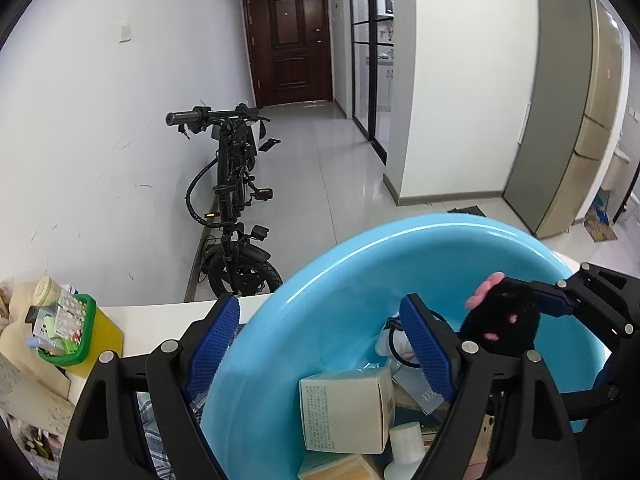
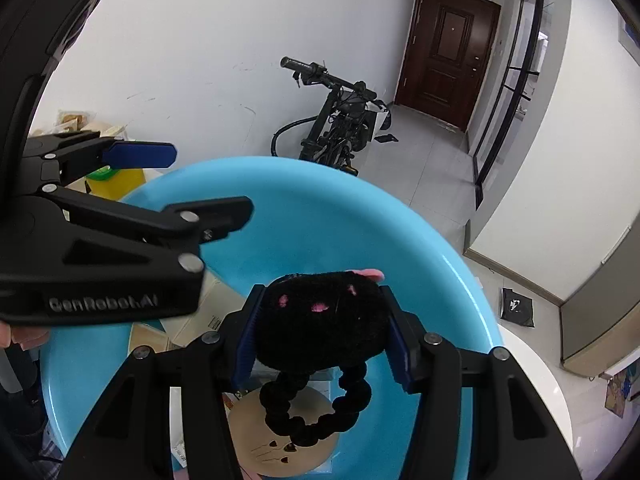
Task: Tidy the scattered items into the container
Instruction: 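Lower the black hair tie into the basin and open the right gripper, then raise both open grippers up away from the basin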
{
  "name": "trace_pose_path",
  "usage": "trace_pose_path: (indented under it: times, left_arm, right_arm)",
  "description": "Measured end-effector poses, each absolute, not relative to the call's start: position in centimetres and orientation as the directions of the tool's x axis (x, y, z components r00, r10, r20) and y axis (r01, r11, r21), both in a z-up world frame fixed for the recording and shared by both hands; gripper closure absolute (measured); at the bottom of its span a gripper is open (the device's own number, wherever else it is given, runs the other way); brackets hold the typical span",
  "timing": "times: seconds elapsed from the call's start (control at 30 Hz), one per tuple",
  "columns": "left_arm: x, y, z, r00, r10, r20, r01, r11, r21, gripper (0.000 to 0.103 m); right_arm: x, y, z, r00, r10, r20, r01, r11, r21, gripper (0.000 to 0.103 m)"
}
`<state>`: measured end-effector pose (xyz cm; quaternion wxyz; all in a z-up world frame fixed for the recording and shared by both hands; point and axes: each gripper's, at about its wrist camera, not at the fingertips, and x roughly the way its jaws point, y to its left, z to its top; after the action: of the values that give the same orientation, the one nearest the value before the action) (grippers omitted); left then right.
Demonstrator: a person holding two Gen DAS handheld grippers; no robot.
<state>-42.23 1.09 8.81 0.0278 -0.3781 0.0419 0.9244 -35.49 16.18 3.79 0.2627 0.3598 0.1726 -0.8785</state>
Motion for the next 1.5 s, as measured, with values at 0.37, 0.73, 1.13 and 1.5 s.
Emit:
trace_pose_path:
  times: [0.37, 0.73, 1.13, 1.5]
  left_arm:
    - [-42.3, 1.8, 8.6, -0.711, 0.011, -0.703, -0.095, -0.992, 0.081, 0.018]
    - [-42.4, 1.6, 8.6, -0.714, 0.016, -0.700, -0.096, -0.993, 0.075, 0.018]
    - [-40.7, 1.3, 10.8, -0.804, 0.019, -0.594, -0.075, -0.995, 0.070, 0.009]
    - [-39.2, 0.6, 13.0, -0.873, -0.014, -0.487, -0.025, -0.997, 0.074, 0.000]
  right_arm:
    - [-35.2, 15.7, 3.5, -0.584, -0.333, -0.740, 0.602, -0.789, -0.120, 0.046]
    - [-35.4, 15.8, 4.2, -0.612, -0.321, -0.722, 0.577, -0.806, -0.130, 0.023]
    - [-35.7, 17.5, 6.5, -0.707, -0.285, -0.647, 0.489, -0.858, -0.156, 0.017]
    - [-36.1, 19.4, 8.7, -0.796, -0.237, -0.557, 0.365, -0.922, -0.130, 0.010]
